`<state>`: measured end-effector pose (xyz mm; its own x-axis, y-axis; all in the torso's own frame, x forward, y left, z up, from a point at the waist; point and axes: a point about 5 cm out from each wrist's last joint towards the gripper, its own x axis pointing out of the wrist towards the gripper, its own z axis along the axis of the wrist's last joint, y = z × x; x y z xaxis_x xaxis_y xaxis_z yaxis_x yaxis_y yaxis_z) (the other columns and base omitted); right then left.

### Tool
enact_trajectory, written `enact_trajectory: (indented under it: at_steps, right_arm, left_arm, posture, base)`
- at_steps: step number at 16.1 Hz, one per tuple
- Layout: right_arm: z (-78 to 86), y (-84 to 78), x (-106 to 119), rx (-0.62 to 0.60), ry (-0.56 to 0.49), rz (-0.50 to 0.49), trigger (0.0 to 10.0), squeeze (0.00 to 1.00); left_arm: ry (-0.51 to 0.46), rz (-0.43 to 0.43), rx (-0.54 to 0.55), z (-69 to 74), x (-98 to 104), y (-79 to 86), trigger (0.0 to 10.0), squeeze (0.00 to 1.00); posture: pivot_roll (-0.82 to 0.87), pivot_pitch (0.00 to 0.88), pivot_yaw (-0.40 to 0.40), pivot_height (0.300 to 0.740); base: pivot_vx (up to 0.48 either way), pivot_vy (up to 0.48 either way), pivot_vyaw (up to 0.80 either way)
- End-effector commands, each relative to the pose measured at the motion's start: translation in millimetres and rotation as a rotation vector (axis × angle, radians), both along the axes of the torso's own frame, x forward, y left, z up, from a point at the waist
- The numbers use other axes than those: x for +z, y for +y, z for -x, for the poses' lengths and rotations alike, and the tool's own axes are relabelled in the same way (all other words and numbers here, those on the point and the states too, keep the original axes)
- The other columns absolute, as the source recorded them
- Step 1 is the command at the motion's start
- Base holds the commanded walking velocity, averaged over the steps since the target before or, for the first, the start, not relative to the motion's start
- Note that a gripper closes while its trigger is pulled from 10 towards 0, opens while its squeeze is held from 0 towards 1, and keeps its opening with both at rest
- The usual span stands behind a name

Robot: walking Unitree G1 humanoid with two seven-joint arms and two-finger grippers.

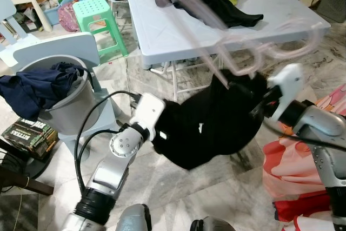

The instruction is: Hang hanger

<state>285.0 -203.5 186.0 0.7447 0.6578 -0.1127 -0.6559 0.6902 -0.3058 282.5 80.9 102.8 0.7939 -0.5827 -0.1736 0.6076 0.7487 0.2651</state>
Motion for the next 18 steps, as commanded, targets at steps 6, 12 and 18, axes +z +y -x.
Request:
enact_trajectory:
  at_steps: [6,12,18]
  right_arm:
    - [-15.0,-20.4,-23,0.025,-0.031,0.500,10.0,0.00]
    - [-28.9,-14.1,-42,0.034,-0.088,0.684,10.0,0.00]
    - [-29.9,-28.9,-62,0.060,-0.044,0.835,10.0,0.00]
  left_arm:
    - [-0.012,-0.257,-0.502,42.4,-10,-13.4,10.0,1.00]
    - [-0.104,-0.181,-0.422,31.8,11,-11.7,10.0,1.00]
    - [-0.163,-0.242,-0.456,31.2,19,4.2,10.0,1.00]
  posture:
    - [-0.02,0.080,-0.011,0.740]
    - [0.00,0.079,-0.010,0.740]
    - [0.00,0.082,-0.006,0.740]
  base:
    - [0.000,0.000,0.00]
    - [0.000,0.000,0.00]
    - [0.000,0.000,0.00]
